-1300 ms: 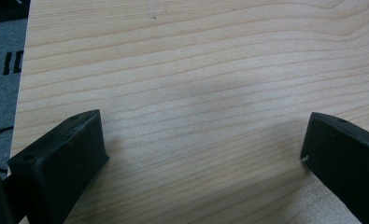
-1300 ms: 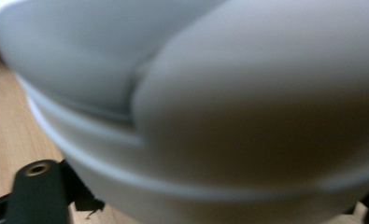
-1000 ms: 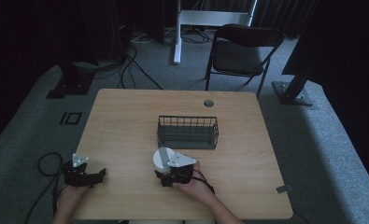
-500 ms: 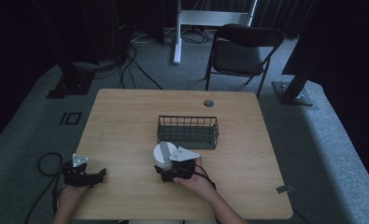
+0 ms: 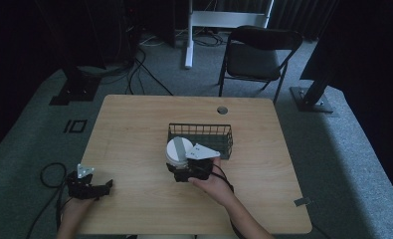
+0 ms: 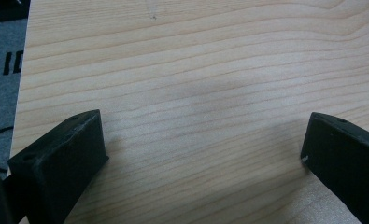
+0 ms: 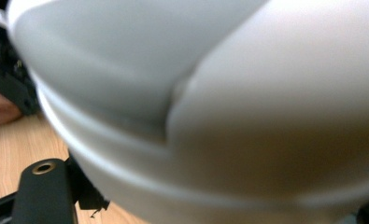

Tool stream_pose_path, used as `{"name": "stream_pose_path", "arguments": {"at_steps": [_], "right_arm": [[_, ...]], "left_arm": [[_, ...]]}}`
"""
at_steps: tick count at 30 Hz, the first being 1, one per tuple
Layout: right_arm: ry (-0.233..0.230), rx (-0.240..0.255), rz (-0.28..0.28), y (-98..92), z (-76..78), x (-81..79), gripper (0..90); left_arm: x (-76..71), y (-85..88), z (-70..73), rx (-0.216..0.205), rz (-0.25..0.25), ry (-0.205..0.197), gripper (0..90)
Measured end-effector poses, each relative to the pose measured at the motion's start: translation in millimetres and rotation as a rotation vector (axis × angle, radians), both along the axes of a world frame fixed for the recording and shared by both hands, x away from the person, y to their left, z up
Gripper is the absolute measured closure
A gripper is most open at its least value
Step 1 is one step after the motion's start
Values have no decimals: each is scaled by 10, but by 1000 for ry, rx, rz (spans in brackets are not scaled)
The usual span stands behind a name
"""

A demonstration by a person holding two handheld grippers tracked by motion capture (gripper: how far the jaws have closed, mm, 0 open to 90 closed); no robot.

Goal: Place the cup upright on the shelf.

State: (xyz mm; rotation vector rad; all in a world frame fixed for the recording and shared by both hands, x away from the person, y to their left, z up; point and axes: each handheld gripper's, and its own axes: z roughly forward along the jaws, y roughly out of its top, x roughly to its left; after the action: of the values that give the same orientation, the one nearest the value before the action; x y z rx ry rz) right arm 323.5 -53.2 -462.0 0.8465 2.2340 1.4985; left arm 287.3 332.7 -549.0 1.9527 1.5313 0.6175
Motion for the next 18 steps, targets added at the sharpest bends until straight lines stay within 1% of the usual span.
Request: {"name": "stream_pose_path", "arguments": {"at_steps": [1, 3, 4, 9, 11, 15, 18], "right_arm": [[-9, -4, 0, -10, 30, 16, 186], [-14, 6, -10, -33, 90, 41, 186], [-21, 1, -15, -45, 119, 56, 186], [-45, 5, -53, -136, 241, 144, 186], [-52, 13, -73, -176, 279, 174, 186], [-67, 9, -105, -249, 337, 232, 186], [-76, 3, -142, -311, 368, 300, 186]], "left_arm": [[0, 0, 0, 0, 0, 0, 1], [0, 0, 1, 0, 0, 1, 1], [0, 0, 1, 0, 0, 1, 1], [0, 0, 1, 0, 0, 1, 1], [0, 0, 1, 0, 0, 1, 1], [0, 0, 0, 0, 0, 0, 1], [0, 0, 0, 0, 0, 0, 1]]}}
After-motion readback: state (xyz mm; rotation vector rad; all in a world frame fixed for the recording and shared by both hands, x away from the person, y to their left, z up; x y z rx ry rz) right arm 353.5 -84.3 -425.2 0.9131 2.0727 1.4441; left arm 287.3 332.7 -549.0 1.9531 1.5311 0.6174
